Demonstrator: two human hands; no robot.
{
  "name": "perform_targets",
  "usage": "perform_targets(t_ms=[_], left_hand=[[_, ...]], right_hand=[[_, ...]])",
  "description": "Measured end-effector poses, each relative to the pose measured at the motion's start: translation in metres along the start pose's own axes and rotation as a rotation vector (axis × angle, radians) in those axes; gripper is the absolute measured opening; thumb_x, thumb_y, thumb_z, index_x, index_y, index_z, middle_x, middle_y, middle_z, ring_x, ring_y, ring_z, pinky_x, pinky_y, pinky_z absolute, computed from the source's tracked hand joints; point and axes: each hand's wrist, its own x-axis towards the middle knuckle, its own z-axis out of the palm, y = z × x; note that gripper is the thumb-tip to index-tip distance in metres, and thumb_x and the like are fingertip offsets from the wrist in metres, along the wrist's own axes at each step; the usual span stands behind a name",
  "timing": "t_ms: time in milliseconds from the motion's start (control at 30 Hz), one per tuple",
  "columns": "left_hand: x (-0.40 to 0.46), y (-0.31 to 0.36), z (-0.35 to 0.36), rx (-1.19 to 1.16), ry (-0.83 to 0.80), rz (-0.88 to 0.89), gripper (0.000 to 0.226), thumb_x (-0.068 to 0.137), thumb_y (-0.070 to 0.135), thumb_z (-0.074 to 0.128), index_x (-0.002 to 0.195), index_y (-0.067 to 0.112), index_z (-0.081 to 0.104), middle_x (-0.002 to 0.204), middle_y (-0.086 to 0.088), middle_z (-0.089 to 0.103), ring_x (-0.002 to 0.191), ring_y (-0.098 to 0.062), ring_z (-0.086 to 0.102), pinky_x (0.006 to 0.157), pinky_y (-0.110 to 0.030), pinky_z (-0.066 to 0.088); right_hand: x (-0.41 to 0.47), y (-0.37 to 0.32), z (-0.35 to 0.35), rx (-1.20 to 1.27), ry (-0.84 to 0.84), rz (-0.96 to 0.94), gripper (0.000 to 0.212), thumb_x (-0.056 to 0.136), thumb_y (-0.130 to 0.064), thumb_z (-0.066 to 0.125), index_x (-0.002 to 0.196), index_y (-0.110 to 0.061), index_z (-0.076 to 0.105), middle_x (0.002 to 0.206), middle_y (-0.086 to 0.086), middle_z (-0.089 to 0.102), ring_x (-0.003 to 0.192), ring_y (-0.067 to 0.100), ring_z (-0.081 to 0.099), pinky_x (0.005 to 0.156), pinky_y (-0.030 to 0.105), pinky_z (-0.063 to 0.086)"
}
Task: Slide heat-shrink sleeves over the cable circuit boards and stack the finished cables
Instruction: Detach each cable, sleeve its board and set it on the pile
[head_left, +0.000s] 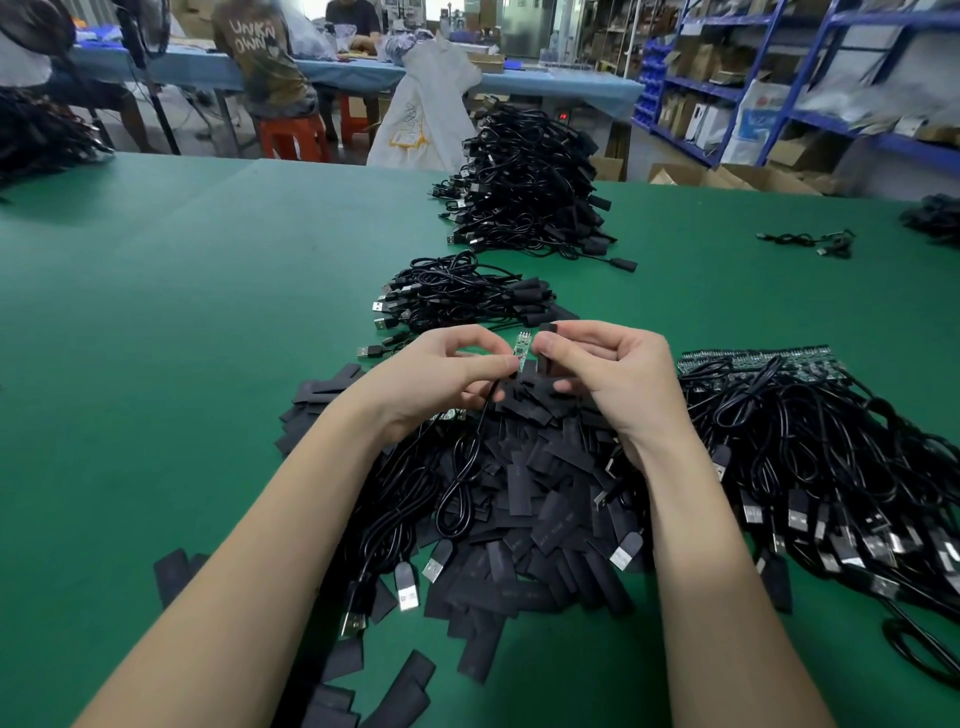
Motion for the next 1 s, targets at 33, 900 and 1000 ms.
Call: perform_targets(t_ms=[33,900,1000], left_hand=[[-0.0003,0.0003,0.0013,-0.002,-0.008,0.000,0.004,0.095,0.014,0.068,0.094,0.014,0.064,0.082,-0.018,0.054,0.059,-0.008,0.059,0.057,-0.015,0.047],[-0.0025,0.0043,0.0087,-0.101,-0.169,0.033,0.006,0.087,0.022,0.072,0.084,0.027,0.071,0.091,-0.006,0.066,0.068,-0.010,0.057,0.067,-0.024,0.038],[-0.0020,0.0037,0.0083,-0.129,-0.168,0.033,0.009,0.090,0.019,0.070,0.084,0.025,0.071,0.089,-0.004,0.067,0.068,-0.010,0.056,0.069,-0.026,0.036]], right_hand=[[0.0002,-0.0001,-0.0007,0.021,0.015,0.001,0.020,0.077,-0.019,0.087,0.093,-0.016,0.075,0.085,0.001,0.080,0.073,0.014,0.074,0.061,0.020,0.058],[-0.0035,-0.0010,0.0046,0.561,-0.024,0.098,0.010,0.090,-0.012,0.071,0.100,-0.010,0.075,0.103,0.008,0.078,0.088,0.016,0.074,0.069,0.019,0.057],[-0.0032,-0.0004,0.0037,0.555,-0.043,0.100,0.015,0.088,-0.015,0.073,0.101,-0.010,0.074,0.104,0.008,0.078,0.090,0.015,0.073,0.072,0.020,0.057]])
